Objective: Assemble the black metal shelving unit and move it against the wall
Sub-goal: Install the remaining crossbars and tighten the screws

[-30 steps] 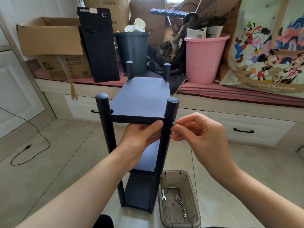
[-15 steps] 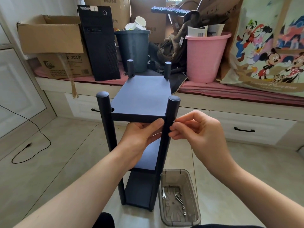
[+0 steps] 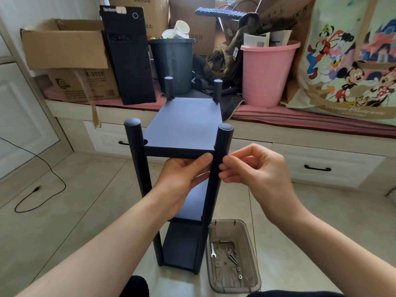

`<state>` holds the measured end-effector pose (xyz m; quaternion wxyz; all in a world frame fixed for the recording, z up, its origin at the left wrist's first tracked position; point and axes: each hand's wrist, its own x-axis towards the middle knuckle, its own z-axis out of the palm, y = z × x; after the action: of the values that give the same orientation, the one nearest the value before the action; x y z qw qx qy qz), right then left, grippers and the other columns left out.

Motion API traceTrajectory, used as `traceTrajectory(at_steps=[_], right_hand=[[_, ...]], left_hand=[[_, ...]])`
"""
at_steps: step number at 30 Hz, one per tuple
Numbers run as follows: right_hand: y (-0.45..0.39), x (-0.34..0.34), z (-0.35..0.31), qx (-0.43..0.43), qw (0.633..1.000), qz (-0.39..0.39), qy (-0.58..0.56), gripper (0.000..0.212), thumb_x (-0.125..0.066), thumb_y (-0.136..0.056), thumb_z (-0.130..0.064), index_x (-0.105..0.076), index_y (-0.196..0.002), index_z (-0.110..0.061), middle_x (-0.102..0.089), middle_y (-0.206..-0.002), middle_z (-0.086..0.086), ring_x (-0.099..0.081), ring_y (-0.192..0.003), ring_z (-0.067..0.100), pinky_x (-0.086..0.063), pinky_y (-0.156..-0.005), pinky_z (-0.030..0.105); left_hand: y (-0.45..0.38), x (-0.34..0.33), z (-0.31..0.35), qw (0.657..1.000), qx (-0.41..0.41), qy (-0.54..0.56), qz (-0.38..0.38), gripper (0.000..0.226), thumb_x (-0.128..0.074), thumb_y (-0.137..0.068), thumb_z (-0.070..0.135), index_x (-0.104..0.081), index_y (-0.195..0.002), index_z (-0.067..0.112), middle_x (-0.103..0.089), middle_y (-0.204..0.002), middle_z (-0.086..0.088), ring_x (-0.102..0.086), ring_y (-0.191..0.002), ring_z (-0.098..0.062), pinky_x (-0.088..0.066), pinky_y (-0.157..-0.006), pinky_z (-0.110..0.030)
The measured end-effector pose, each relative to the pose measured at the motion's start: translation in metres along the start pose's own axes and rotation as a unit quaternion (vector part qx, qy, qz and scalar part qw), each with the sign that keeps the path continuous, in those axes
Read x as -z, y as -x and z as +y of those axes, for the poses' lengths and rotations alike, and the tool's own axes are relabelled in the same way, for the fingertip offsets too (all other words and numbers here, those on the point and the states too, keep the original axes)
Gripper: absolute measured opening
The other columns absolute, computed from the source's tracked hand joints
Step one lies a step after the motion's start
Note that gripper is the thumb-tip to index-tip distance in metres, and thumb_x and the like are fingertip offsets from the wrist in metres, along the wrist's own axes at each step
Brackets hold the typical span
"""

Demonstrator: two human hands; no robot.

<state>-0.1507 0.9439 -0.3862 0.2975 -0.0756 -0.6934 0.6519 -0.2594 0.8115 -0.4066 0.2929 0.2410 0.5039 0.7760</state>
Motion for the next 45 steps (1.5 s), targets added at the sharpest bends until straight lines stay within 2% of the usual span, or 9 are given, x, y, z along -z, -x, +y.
traceTrajectory(at_steps=[5,10,15,22,29,34,41,45], right_hand=[[-0.0010,0.0002,0.0001,0.013,0.999,0.009,0.037,0.013,-0.077,-0.083,-0.011,-0.068,-0.078,-0.004,-0.072,-0.070,0.012,-0.068,-0.056,0.024,-0.053,-0.056,0.025],[0.0010,-0.0003,-0.0020,0.038,0.997,0.004,0.064,0.009,-0.077,-0.082,-0.006,-0.068,-0.080,-0.003,-0.073,-0.070,0.010,-0.069,-0.058,0.021,-0.054,-0.058,0.025],[0.0039,0.0025,-0.0049,0.052,0.995,0.004,0.087,0.007,-0.076,-0.083,-0.001,-0.070,-0.085,-0.005,-0.075,-0.072,0.005,-0.073,-0.063,0.020,-0.056,-0.061,0.022],[0.0029,0.0009,-0.0040,0.061,0.993,0.005,0.098,0.004,-0.072,-0.086,-0.002,-0.072,-0.085,-0.006,-0.075,-0.073,0.005,-0.072,-0.063,0.020,-0.057,-0.060,0.023],[0.0019,0.0009,-0.0025,0.068,0.992,0.005,0.111,0.004,-0.074,-0.086,-0.004,-0.071,-0.085,-0.006,-0.075,-0.072,0.003,-0.072,-0.063,0.019,-0.056,-0.061,0.023],[0.0007,0.0021,-0.0018,0.078,0.987,0.012,0.137,0.006,-0.077,-0.084,-0.006,-0.071,-0.083,-0.008,-0.073,-0.069,0.003,-0.071,-0.062,0.018,-0.055,-0.061,0.022],[0.0007,-0.0003,0.0003,0.127,0.969,0.023,0.213,0.012,-0.077,-0.083,-0.004,-0.069,-0.081,-0.013,-0.072,-0.070,-0.005,-0.071,-0.063,0.009,-0.057,-0.064,0.020],[0.0010,0.0000,0.0000,0.126,0.970,0.028,0.207,0.011,-0.077,-0.083,-0.005,-0.070,-0.081,-0.013,-0.072,-0.069,-0.006,-0.071,-0.062,0.007,-0.055,-0.063,0.017]], left_hand=[[-0.0004,0.0004,-0.0006,1.000,-0.005,-0.004,0.000,0.030,-0.071,-0.079,0.032,-0.076,-0.105,0.020,-0.076,-0.111,-0.006,-0.073,-0.106,-0.021,-0.057,-0.082,-0.022],[0.0001,0.0007,-0.0005,1.000,-0.006,-0.007,-0.009,0.034,-0.070,-0.080,0.033,-0.074,-0.110,0.018,-0.076,-0.113,-0.007,-0.072,-0.108,-0.021,-0.057,-0.085,-0.023],[0.0001,0.0006,-0.0007,1.000,-0.007,-0.008,-0.017,0.023,-0.068,-0.082,0.032,-0.080,-0.101,0.024,-0.076,-0.112,-0.007,-0.072,-0.108,-0.020,-0.057,-0.084,-0.022],[-0.0014,0.0016,-0.0022,1.000,-0.011,-0.007,-0.014,0.038,-0.067,-0.083,0.031,-0.070,-0.116,0.013,-0.076,-0.113,-0.008,-0.072,-0.108,-0.021,-0.057,-0.084,-0.022],[-0.0021,0.0025,-0.0040,1.000,-0.012,-0.007,-0.014,0.038,-0.068,-0.083,0.032,-0.071,-0.115,0.012,-0.076,-0.113,-0.008,-0.071,-0.109,-0.021,-0.057,-0.085,-0.023],[-0.0029,0.0029,-0.0048,1.000,-0.013,-0.005,-0.015,0.047,-0.069,-0.082,0.034,-0.068,-0.121,0.008,-0.074,-0.116,-0.010,-0.071,-0.111,-0.025,-0.057,-0.089,-0.025],[-0.0038,0.0023,-0.0063,1.000,-0.010,0.006,-0.005,0.040,-0.069,-0.081,0.031,-0.071,-0.115,0.010,-0.075,-0.113,-0.010,-0.071,-0.109,-0.025,-0.058,-0.088,-0.026],[-0.0032,0.0023,-0.0054,1.000,-0.012,0.006,-0.007,0.039,-0.069,-0.081,0.030,-0.071,-0.114,0.011,-0.075,-0.113,-0.010,-0.072,-0.108,-0.024,-0.057,-0.086,-0.025]])
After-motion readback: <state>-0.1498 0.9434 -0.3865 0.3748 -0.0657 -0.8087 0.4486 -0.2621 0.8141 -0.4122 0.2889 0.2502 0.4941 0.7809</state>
